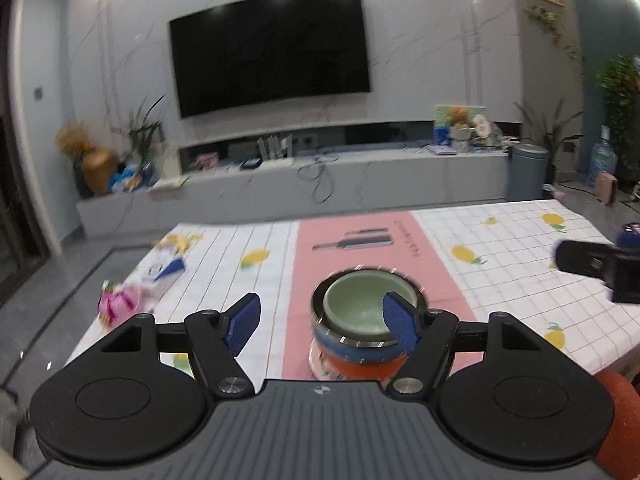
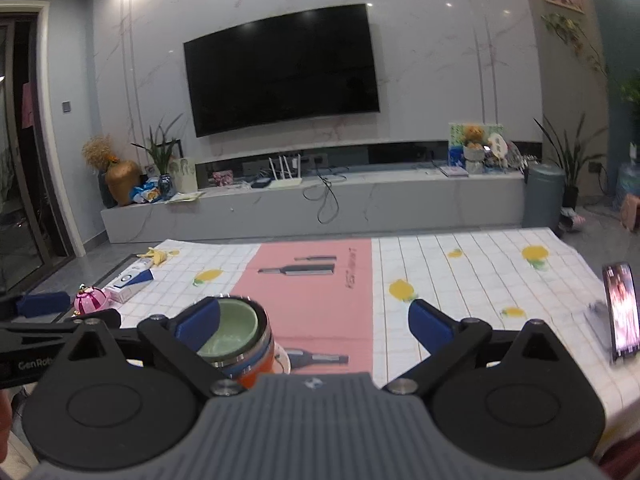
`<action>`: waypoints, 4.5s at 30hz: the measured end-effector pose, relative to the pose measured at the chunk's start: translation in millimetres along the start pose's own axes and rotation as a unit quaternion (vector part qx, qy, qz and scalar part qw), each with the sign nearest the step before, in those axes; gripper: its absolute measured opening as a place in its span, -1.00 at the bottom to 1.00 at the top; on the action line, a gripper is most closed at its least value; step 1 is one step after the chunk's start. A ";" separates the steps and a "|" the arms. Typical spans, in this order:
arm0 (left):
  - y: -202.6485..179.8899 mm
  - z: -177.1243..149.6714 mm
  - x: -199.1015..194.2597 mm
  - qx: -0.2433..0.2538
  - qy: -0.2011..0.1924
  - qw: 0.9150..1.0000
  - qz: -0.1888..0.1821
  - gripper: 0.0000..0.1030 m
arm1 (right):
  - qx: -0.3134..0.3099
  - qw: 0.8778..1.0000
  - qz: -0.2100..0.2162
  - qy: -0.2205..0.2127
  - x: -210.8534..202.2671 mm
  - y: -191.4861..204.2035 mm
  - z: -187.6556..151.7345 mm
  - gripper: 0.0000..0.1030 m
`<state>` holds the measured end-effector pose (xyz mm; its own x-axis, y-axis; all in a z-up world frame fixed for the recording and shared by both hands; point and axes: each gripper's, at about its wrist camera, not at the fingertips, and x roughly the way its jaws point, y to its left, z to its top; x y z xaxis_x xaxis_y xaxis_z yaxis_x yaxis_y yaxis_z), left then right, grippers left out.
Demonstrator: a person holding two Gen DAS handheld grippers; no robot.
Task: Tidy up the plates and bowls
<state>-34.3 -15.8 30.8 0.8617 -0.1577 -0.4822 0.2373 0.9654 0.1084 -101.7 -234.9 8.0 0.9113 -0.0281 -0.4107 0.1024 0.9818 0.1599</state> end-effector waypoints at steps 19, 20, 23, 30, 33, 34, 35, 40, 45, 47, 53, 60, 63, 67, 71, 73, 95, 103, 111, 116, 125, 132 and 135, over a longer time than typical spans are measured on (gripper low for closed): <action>4.5 -55.2 49.8 -0.020 0.118 0.993 0.011 0.60 | -0.006 0.995 -0.017 0.100 40.5 16.9 -52.5 0.91; 4.6 -56.2 51.5 -0.021 0.123 0.992 0.011 0.60 | -0.007 0.994 -0.017 0.104 42.4 17.3 -54.3 0.91; 4.3 -58.8 54.7 -0.025 0.131 0.991 0.011 0.60 | -0.008 0.993 -0.017 0.113 47.1 17.3 -58.0 0.91; 4.5 -59.7 57.4 -0.022 0.139 0.990 0.009 0.60 | -0.007 0.993 -0.016 0.121 52.3 18.8 -58.9 0.91; 4.5 -59.4 59.4 -0.021 0.140 0.990 0.009 0.60 | -0.008 0.992 -0.015 0.123 53.8 20.2 -59.2 0.91; 4.5 -59.3 59.3 -0.021 0.140 0.990 0.008 0.60 | -0.009 0.992 -0.014 0.123 54.1 20.7 -59.2 0.91; 4.7 -59.1 59.3 -0.021 0.140 0.990 0.007 0.60 | -0.009 0.992 -0.014 0.124 54.3 21.1 -59.3 0.91; 4.7 -59.5 59.0 -0.022 0.140 0.990 0.007 0.60 | -0.010 0.992 -0.012 0.125 55.6 21.7 -60.0 0.91; 4.7 -59.5 58.7 -0.022 0.140 0.990 0.006 0.60 | -0.009 0.992 -0.011 0.127 56.6 21.7 -60.5 0.91; 5.1 -59.1 58.6 -0.022 0.139 0.990 0.006 0.60 | -0.007 0.992 -0.012 0.127 57.0 21.2 -60.7 0.91; 4.7 -58.2 56.3 -0.019 0.137 0.990 0.006 0.60 | -0.005 0.992 -0.013 0.129 57.7 21.3 -61.6 0.91; 4.0 -58.0 56.2 -0.020 0.137 0.990 0.004 0.60 | -0.005 0.991 -0.012 0.130 58.3 22.1 -62.8 0.91; 3.9 -57.7 56.0 -0.021 0.136 0.990 0.004 0.60 | -0.004 0.991 -0.012 0.132 59.0 21.9 -63.7 0.91; 4.1 -58.4 56.9 -0.024 0.137 0.990 0.001 0.60 | -0.005 0.991 -0.011 0.133 59.3 22.7 -63.9 0.91; 4.1 -58.7 57.2 -0.024 0.137 0.990 0.001 0.60 | -0.005 0.991 -0.010 0.134 59.5 22.7 -64.3 0.91; 3.5 -58.9 57.8 -0.024 0.137 0.990 0.000 0.60 | -0.003 0.991 -0.010 0.136 60.4 21.8 -64.9 0.91; 2.6 -58.7 58.0 -0.026 0.140 0.990 -0.001 0.60 | 0.000 0.990 -0.006 0.142 62.1 21.0 -65.7 0.91; 3.7 -58.3 56.4 -0.028 0.140 0.990 -0.001 0.60 | -0.002 0.990 -0.005 0.144 62.5 22.4 -65.5 0.91; 3.8 -58.7 56.1 -0.028 0.139 0.990 -0.001 0.60 | -0.001 0.989 -0.005 0.147 62.5 23.1 -66.4 0.91; 4.0 -59.1 55.1 -0.029 0.138 0.990 0.000 0.60 | -0.003 0.989 -0.003 0.149 62.6 24.2 -66.4 0.91; 4.1 -58.8 53.8 -0.029 0.135 0.990 0.000 0.60 | -0.004 0.989 -0.002 0.150 62.7 24.2 -67.4 0.91; 4.8 -57.2 51.9 -0.029 0.133 0.991 0.001 0.60 | -0.005 0.989 -0.001 0.151 62.8 24.8 -67.8 0.91; 5.1 -57.3 51.6 -0.029 0.132 0.991 0.000 0.60 | -0.006 0.988 0.000 0.152 63.3 25.4 -67.8 0.91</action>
<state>-14.3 -7.1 -43.3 0.7121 -0.1045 -0.6942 0.2041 0.9770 0.0623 -68.5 -199.1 -74.8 0.7492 0.0275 -0.6618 0.0968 0.9839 0.1504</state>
